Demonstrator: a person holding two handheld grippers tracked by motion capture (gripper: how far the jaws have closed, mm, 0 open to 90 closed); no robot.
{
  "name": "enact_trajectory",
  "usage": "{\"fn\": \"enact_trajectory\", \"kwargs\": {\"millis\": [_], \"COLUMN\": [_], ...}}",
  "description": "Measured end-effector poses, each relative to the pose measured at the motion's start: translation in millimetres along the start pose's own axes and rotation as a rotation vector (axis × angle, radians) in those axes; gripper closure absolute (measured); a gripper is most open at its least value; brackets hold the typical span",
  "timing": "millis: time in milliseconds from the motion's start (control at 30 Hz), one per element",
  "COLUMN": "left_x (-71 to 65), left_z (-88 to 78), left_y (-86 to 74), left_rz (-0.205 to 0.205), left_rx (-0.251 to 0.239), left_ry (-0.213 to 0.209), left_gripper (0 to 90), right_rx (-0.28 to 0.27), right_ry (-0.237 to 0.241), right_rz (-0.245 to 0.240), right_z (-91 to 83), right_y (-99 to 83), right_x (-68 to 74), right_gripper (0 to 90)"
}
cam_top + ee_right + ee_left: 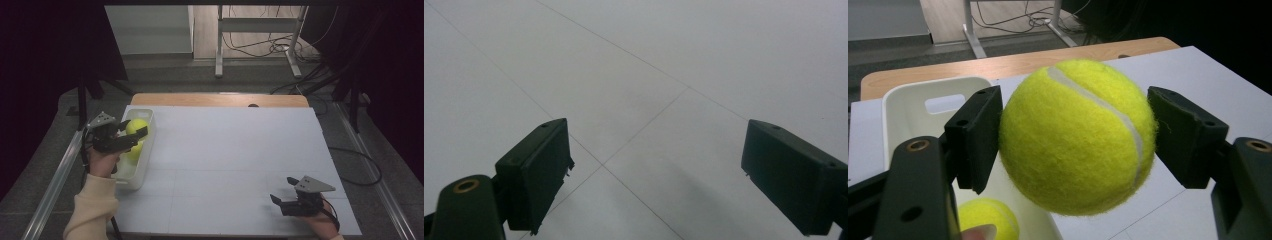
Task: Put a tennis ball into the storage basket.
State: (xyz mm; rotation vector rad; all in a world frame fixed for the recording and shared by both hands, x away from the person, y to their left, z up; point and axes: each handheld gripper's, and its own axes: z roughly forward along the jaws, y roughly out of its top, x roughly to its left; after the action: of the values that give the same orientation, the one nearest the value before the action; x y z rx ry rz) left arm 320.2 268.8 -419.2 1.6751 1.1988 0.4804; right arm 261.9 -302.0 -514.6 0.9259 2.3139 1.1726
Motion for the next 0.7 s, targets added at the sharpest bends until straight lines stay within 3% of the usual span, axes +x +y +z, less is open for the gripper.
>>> {"fn": "enact_trajectory", "kwargs": {"millis": [433,700], "left_x": [12.4,15.4], "left_z": [-21.8,-24.6], "left_y": [-14.0,-15.8], "left_rz": [-0.015,-0.015], "left_rx": [0.018,0.025], "left_ry": [0.046,0.049], "left_gripper": [26.8,26.8], "right_rx": [-0.001,-0.001], "right_ry": [-0.005,-0.006], "right_rz": [0.007,0.007], "right_z": [-0.4,0.0], "right_y": [0.0,-0.1], "right_x": [-0.3,-0.4], "right_gripper": [12.8,12.8]}}
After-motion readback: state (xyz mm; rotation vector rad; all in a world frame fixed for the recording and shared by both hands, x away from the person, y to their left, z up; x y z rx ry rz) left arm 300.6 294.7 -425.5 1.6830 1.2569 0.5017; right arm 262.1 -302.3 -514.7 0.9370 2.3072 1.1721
